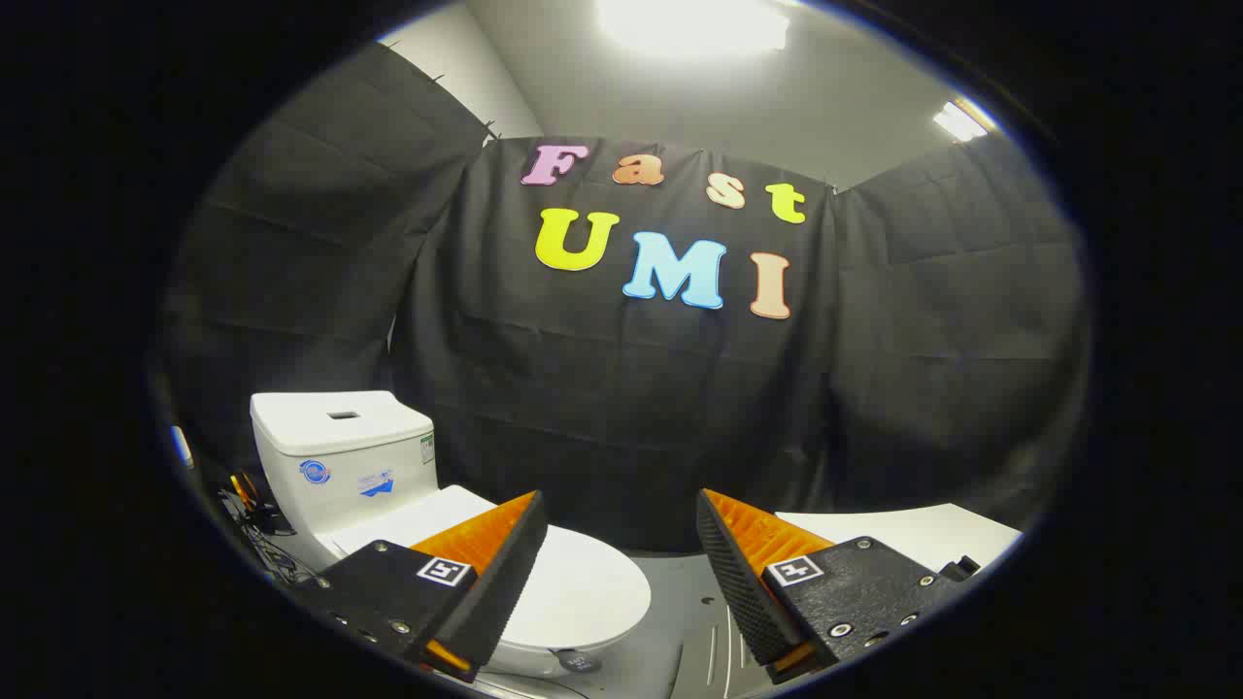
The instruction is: Open the toilet lid.
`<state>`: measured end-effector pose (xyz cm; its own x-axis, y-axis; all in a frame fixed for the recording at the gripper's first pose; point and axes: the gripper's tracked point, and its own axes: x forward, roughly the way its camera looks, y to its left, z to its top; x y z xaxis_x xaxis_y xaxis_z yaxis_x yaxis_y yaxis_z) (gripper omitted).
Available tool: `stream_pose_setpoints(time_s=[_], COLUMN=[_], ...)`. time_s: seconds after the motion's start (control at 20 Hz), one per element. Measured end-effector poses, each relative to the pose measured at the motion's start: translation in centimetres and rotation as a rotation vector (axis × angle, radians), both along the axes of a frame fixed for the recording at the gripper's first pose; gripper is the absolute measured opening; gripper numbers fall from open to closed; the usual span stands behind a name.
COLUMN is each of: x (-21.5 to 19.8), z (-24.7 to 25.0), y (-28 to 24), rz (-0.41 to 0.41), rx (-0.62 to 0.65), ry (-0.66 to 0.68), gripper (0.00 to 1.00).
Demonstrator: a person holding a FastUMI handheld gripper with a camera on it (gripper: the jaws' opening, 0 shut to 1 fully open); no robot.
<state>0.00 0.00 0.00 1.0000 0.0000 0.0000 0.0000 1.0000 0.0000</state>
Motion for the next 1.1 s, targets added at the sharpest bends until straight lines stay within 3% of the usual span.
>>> stream_pose_setpoints(time_s=[0.35, 1.1], x=[-0.4, -0.5], z=[0.7, 1.0], y=[-1.3, -1.0], rz=[-0.036, -0.036], rx=[0.053, 0.061], ry=[-0.04, -0.047], gripper=[0.95, 0.95])
